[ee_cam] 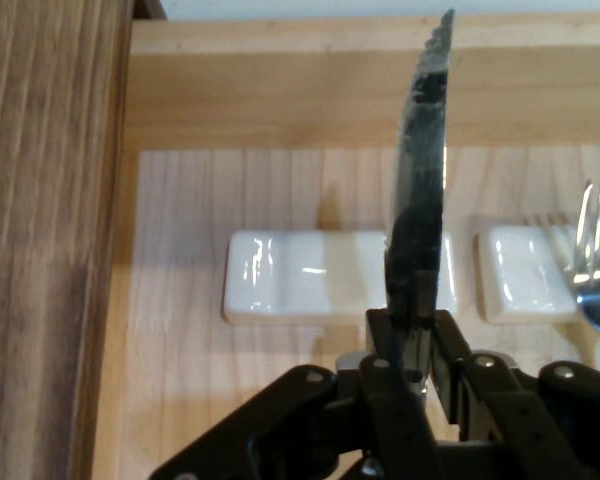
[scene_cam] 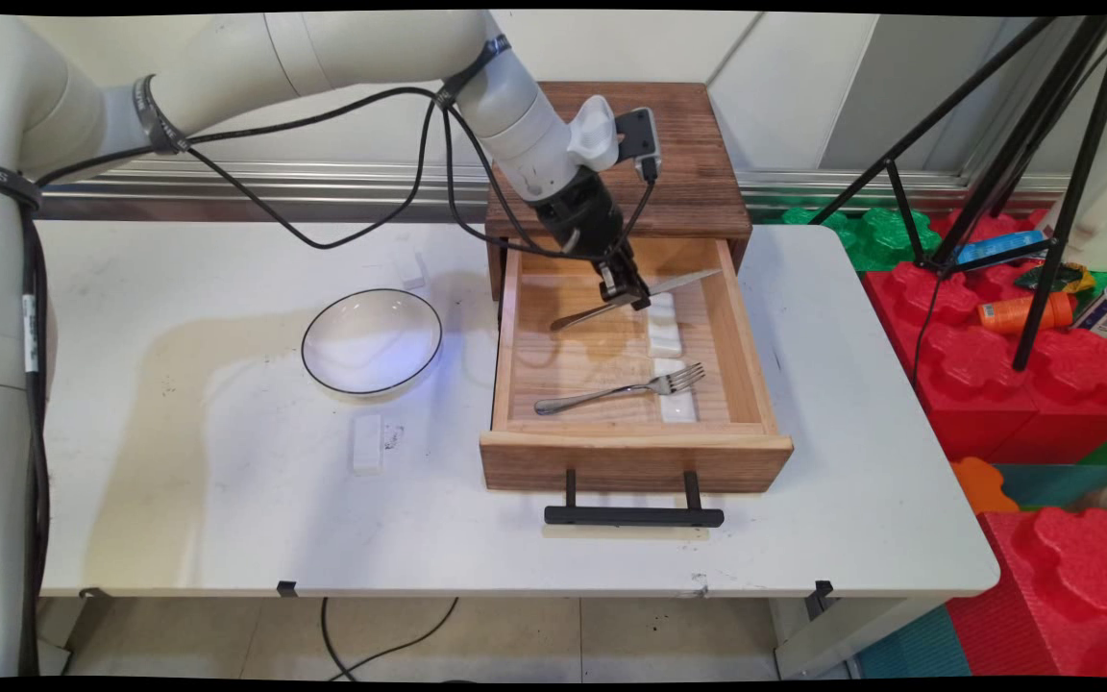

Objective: Place the picked object into the drawer

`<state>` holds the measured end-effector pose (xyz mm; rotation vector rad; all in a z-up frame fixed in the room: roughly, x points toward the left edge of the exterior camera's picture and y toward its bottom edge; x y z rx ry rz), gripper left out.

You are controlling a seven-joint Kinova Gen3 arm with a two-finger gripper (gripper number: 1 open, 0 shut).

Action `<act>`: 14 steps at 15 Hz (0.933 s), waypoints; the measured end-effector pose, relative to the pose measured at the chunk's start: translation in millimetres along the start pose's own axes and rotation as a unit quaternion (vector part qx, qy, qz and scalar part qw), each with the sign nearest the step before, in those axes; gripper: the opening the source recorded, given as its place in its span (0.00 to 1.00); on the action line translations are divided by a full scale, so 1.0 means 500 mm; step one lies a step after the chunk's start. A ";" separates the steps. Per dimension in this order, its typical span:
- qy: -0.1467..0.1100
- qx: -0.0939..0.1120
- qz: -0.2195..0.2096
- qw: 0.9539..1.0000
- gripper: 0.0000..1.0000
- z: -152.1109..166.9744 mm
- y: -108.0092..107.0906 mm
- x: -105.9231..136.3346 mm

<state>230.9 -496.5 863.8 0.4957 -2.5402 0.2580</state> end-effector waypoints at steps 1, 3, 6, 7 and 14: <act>-0.002 -0.001 -0.001 1.000 0.00 0.006 -0.003 -0.005; -0.005 -0.002 -0.002 1.000 0.00 0.015 -0.007 -0.014; -0.008 -0.003 -0.003 1.000 0.00 0.025 -0.012 -0.025; -0.009 -0.004 -0.004 1.000 0.00 0.030 -0.014 -0.028; -0.016 -0.008 -0.006 1.000 1.00 0.051 -0.020 -0.048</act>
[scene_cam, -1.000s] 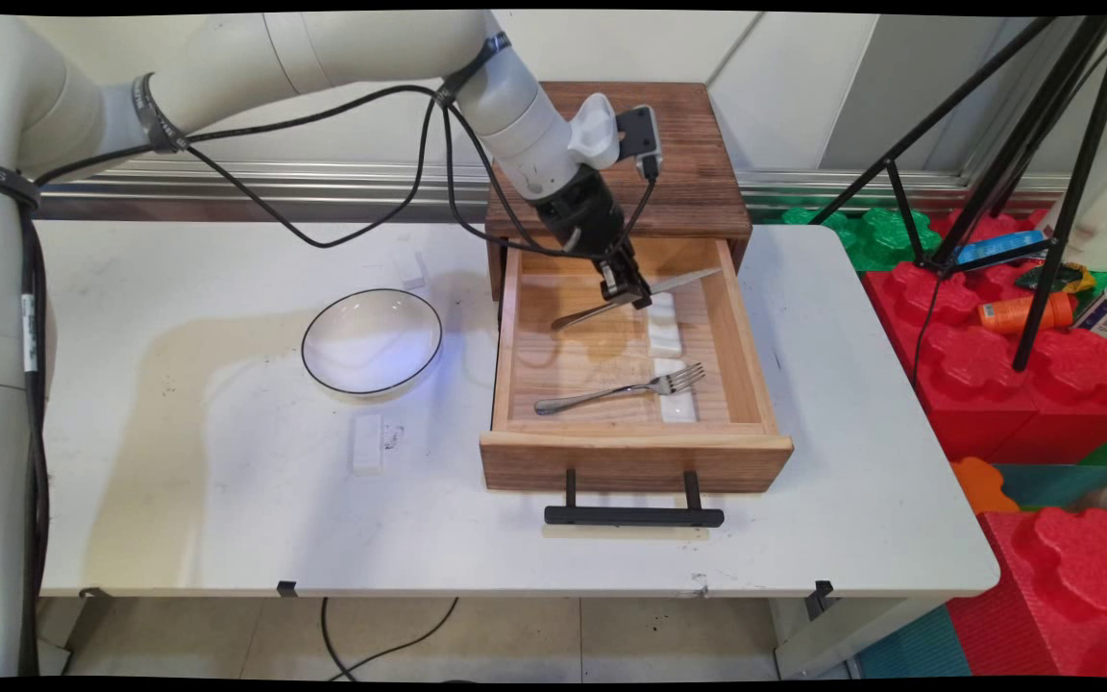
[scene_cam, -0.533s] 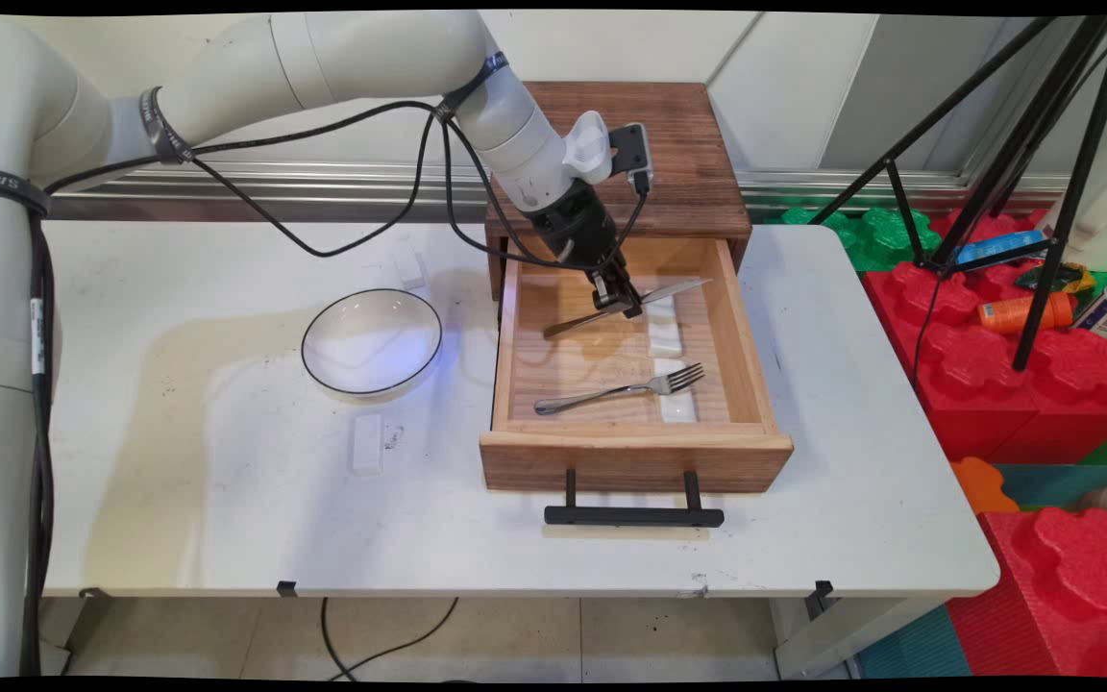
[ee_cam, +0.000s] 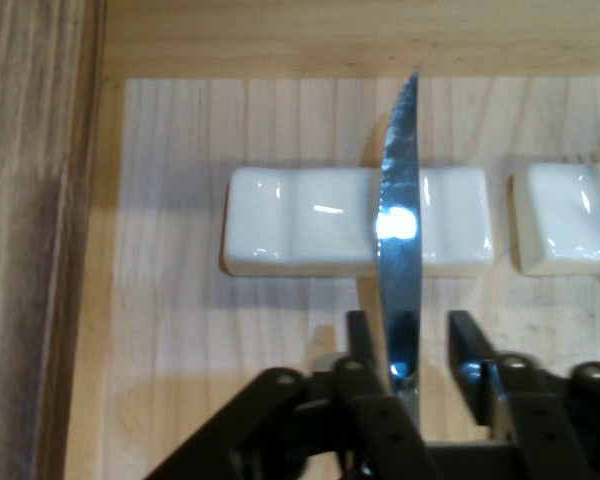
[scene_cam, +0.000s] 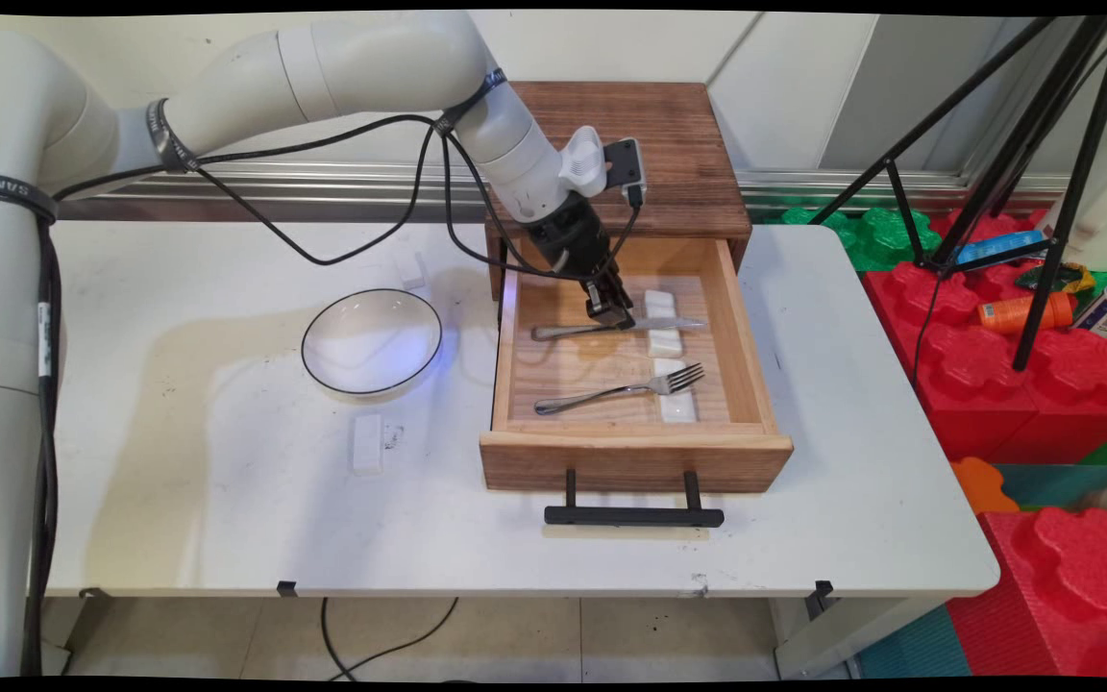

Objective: Place the picked object into the drawer

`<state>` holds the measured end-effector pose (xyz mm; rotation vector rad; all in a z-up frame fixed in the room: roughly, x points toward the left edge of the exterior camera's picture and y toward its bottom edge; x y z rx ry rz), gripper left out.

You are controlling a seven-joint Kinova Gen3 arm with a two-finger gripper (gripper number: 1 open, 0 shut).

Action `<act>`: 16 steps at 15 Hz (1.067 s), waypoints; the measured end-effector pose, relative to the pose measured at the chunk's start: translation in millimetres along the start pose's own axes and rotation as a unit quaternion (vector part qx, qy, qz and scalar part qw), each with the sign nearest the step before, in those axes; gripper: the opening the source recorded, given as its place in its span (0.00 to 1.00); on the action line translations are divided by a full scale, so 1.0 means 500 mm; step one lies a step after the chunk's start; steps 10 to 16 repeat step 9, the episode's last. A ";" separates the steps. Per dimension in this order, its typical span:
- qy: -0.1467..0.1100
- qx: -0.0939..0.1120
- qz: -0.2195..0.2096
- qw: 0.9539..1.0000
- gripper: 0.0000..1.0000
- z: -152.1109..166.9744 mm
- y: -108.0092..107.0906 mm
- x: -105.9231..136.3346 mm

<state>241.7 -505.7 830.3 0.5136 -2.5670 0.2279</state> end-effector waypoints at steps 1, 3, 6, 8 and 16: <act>0.000 0.000 0.000 1.000 1.00 0.002 -0.001 -0.001; 0.001 0.000 0.000 1.000 1.00 0.005 -0.002 -0.002; 0.004 0.002 0.000 1.000 1.00 0.009 -0.004 -0.001; 0.006 0.003 0.000 1.000 1.00 0.010 -0.006 0.000; 0.008 0.004 0.001 1.000 1.00 0.010 -0.006 0.001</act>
